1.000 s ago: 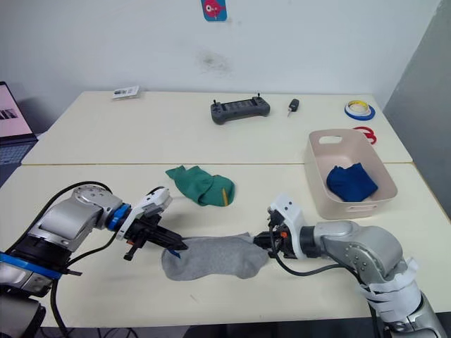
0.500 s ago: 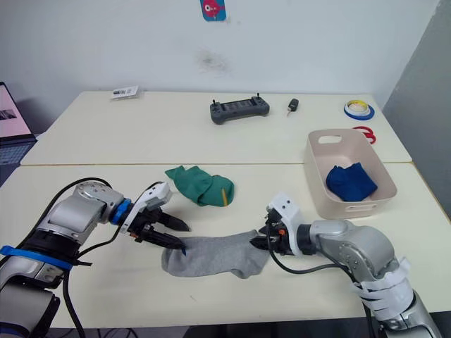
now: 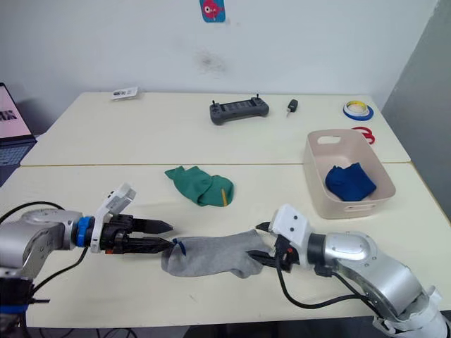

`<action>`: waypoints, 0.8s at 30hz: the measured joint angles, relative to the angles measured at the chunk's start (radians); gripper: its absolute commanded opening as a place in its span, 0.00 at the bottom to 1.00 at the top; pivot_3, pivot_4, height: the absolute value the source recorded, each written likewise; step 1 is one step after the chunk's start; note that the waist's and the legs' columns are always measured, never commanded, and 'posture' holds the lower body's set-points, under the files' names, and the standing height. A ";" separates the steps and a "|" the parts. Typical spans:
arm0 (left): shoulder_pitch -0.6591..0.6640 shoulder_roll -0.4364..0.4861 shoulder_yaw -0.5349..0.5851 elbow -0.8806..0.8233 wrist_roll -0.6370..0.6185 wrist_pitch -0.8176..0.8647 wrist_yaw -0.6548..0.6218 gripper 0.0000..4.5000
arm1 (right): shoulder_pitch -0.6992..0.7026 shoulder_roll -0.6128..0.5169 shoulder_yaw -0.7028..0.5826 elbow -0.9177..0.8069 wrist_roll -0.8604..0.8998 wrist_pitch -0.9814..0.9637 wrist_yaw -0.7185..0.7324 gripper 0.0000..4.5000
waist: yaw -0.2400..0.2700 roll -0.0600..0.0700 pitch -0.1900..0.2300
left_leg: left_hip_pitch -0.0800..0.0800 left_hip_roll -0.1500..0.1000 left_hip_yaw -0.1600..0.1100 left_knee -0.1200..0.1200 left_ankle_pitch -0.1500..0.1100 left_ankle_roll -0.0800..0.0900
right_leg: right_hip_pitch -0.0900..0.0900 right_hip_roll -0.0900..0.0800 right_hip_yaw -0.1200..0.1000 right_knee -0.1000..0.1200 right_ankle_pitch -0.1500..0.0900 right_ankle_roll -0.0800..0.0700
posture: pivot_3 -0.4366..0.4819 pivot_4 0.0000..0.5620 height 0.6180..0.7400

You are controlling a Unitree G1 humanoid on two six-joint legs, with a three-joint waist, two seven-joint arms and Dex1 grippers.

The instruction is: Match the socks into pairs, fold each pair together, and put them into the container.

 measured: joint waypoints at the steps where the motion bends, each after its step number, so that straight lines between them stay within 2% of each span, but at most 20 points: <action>1: 0.030 -0.019 0.017 -0.024 -0.007 0.010 0.036 0.81 | 0.005 0.000 0.008 -0.002 -0.011 -0.008 0.003 0.69 | 0.000 0.000 0.000 | 0.000 0.000 0.000 0.000 0.000 0.000 | 0.000 0.000 0.001 0.000 0.000 0.000 | 0.48 0.27 1.00; 7: 0.197 -0.098 0.114 -0.137 -0.069 0.040 0.192 0.81 | 0.024 -0.003 0.039 -0.001 -0.068 -0.049 0.016 0.69 | 0.000 0.000 0.000 | 0.000 0.001 0.000 0.000 0.000 0.000 | 0.000 0.001 0.007 0.000 0.000 0.000 | 0.48 0.27 1.00; 12: 0.260 -0.117 0.161 -0.175 -0.102 0.046 0.264 0.81 | 0.026 -0.003 0.040 0.009 -0.091 -0.067 0.032 0.69 | 0.000 0.000 0.000 | 0.001 0.001 0.001 0.000 0.000 0.000 | 0.000 0.001 0.009 0.000 0.000 0.000 | 0.48 0.27 1.00; 18: 0.295 -0.140 0.161 -0.204 -0.129 0.055 0.318 0.81 | 0.026 -0.001 0.042 0.018 -0.105 -0.078 0.053 0.69 | 0.001 -0.001 0.000 | 0.001 0.001 0.001 0.000 0.000 0.000 | 0.000 0.001 0.010 0.000 0.000 0.000 | 0.48 0.27 1.00; 21: 0.302 -0.140 0.160 -0.210 -0.141 0.054 0.332 0.68 | 0.026 0.000 0.043 0.018 -0.108 -0.082 0.058 0.70 | 0.001 -0.001 0.000 | 0.001 0.001 0.001 0.000 0.000 0.000 | 0.000 0.001 0.010 0.000 0.000 0.000 | 0.48 0.27 1.00; 24: 0.309 -0.140 0.158 -0.211 -0.141 0.034 0.338 0.48 | 0.027 0.000 0.045 0.018 -0.115 -0.084 0.058 0.70 | 0.001 -0.001 0.000 | 0.001 0.001 0.001 -0.001 0.000 0.000 | 0.000 0.001 0.010 0.000 0.000 0.000 | 0.48 0.27 1.00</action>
